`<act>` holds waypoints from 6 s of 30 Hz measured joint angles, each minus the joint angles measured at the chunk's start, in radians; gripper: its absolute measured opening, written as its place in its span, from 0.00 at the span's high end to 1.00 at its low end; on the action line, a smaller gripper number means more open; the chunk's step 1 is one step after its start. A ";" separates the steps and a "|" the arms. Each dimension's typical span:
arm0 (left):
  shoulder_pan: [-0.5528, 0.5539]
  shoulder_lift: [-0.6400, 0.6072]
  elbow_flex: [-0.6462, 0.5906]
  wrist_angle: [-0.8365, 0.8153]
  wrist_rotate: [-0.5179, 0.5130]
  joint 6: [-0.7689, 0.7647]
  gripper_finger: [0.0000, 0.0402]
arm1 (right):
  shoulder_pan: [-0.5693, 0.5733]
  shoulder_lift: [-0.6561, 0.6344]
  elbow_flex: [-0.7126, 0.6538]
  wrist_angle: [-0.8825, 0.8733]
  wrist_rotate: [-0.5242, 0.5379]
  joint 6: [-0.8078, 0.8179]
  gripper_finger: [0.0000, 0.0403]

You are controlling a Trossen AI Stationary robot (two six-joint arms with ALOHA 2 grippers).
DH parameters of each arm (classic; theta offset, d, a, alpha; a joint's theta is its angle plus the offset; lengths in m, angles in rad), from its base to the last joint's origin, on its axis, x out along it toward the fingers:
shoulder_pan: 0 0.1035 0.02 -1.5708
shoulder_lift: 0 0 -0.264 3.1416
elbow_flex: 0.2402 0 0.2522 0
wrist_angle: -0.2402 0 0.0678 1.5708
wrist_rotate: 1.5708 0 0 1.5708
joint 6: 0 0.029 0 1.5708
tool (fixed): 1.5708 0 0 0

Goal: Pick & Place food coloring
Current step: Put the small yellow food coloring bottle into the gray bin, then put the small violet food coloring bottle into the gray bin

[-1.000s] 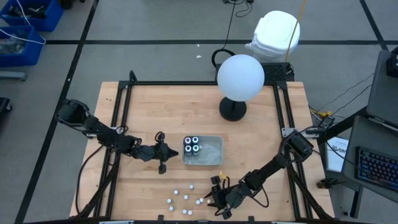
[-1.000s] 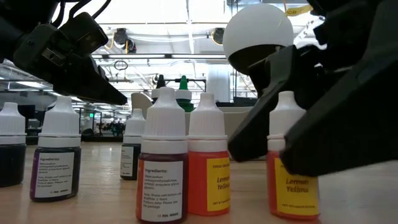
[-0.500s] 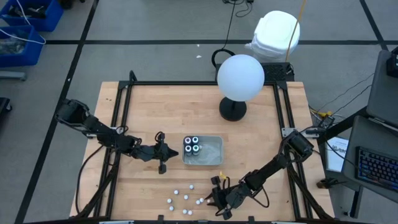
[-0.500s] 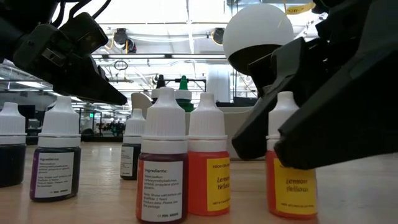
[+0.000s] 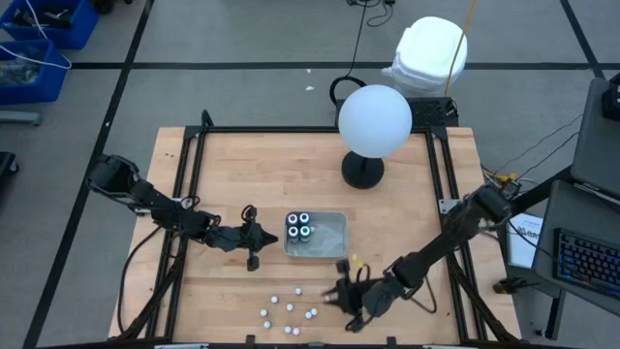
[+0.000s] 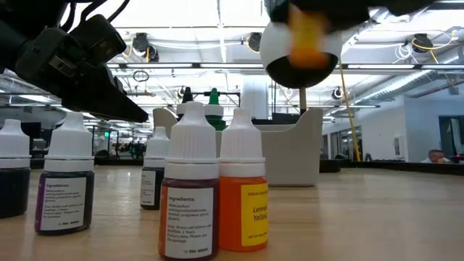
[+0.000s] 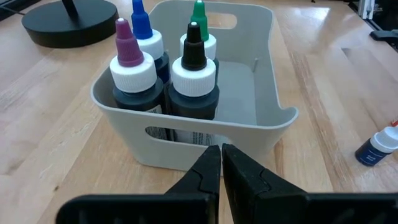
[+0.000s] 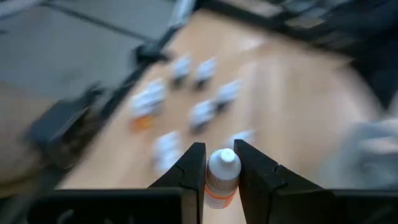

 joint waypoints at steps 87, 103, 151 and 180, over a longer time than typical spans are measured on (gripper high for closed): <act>0.002 0.000 0.000 -0.020 -0.029 -0.021 0.94 | -0.489 -0.026 -0.198 0.099 -0.170 0.116 0.86; 0.002 0.000 0.000 -0.021 -0.027 -0.022 0.94 | -0.489 -0.026 -0.198 0.097 -0.171 0.128 0.77; 0.003 0.000 0.000 -0.018 -0.149 -0.071 0.94 | -0.333 -1.007 -0.960 0.463 -0.246 -0.061 1.00; -0.296 0.653 1.632 -1.773 0.004 -0.665 0.99 | -0.378 -1.082 -0.996 0.389 -0.299 -0.168 1.00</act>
